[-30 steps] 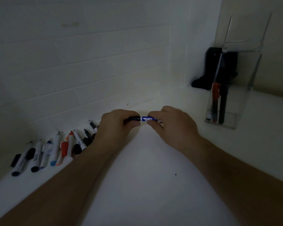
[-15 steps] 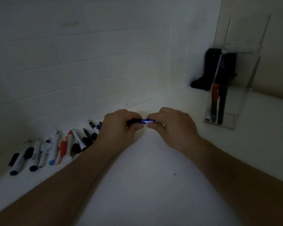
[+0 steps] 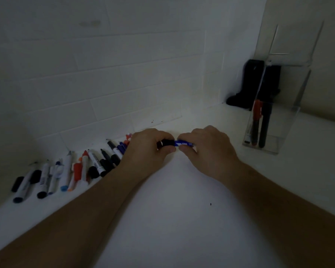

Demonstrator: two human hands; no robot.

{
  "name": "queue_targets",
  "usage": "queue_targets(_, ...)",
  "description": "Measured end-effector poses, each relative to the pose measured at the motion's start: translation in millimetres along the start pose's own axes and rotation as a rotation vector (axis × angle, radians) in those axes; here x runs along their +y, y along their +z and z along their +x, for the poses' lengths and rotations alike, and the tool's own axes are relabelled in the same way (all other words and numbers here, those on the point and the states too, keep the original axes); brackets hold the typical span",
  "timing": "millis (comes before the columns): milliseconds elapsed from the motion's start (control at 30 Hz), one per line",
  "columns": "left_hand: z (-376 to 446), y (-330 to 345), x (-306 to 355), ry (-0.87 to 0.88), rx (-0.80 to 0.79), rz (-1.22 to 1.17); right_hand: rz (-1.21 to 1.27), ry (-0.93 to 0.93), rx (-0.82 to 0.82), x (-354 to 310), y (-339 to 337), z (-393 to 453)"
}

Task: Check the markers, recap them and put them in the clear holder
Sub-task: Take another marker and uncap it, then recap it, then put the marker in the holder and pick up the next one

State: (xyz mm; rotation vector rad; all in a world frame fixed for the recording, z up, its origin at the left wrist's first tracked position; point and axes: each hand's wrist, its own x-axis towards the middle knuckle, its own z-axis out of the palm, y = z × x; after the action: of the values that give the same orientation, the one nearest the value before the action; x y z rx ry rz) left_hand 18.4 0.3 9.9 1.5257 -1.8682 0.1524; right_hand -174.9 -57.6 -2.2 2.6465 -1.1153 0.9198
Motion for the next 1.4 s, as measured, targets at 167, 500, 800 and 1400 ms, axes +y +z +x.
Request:
queue_targets(167, -1, 4, 6, -0.047, 0.048, -0.137, -0.15, -0.064, 0.036, -9, -7, -2)
queue_targets(500, -9, 13, 31, 0.397, -0.018, -0.001, 0.213, 0.238, 0.333, 6, -104, 28)
queue_targets(800, -15, 28, 32, 0.61, -0.028, -0.004, -0.163, 0.345, 0.323, 80, -167, 10)
queue_targets(1400, -10, 14, 13, 0.493, -0.039, -0.023, -0.514, 0.266, 0.251, 80, -120, -18)
